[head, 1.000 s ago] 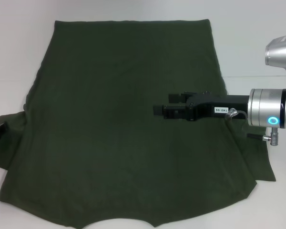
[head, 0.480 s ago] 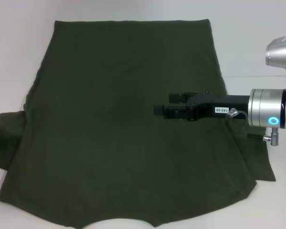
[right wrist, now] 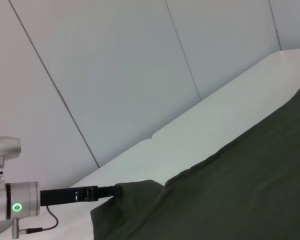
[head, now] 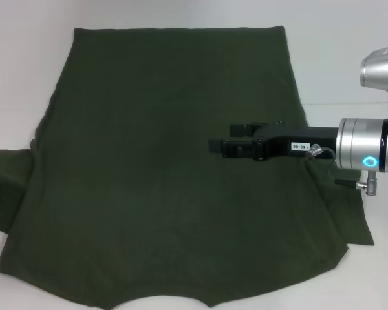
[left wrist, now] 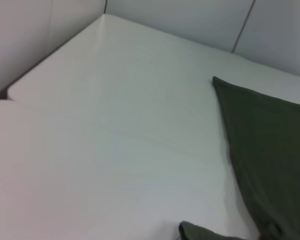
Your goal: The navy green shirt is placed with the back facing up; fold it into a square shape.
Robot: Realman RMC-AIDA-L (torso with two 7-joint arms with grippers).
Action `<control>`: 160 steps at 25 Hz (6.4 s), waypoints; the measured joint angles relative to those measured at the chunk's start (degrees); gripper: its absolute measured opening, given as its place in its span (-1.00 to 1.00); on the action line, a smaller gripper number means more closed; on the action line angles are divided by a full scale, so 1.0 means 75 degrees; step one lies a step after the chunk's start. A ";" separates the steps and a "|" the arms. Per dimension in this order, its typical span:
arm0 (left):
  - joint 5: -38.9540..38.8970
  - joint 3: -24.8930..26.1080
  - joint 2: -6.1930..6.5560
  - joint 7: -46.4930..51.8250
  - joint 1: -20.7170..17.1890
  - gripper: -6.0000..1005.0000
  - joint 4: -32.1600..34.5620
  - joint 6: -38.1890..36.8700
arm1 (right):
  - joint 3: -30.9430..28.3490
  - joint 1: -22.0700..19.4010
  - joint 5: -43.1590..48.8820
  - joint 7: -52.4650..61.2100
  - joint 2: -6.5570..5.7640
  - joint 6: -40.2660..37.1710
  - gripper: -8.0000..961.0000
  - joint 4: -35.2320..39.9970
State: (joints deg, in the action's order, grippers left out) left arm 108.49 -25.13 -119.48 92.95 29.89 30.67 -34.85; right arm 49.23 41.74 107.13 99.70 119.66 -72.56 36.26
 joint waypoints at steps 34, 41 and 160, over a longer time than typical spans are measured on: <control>-0.0089 -0.0036 0.0086 -0.0766 0.0585 -0.93 0.0293 0.1016 | 0.0057 0.0013 -0.0186 -0.0075 0.0006 0.0206 0.78 -0.0172; -0.0093 -0.0027 0.0006 -0.0729 0.0545 -0.93 0.0299 0.0838 | 0.0057 -0.0002 -0.0186 -0.0106 0.0006 0.0211 0.78 -0.0172; 0.0780 -0.1477 -0.0592 -0.2139 -0.0973 0.78 0.1425 -0.3774 | -0.0177 -0.0139 -0.0455 0.0205 -0.0125 0.0230 0.77 -0.0428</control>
State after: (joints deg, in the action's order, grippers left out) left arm 114.34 -36.21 -123.92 76.91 22.59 41.36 -63.16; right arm 47.90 40.69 103.72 101.24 118.72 -70.84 33.06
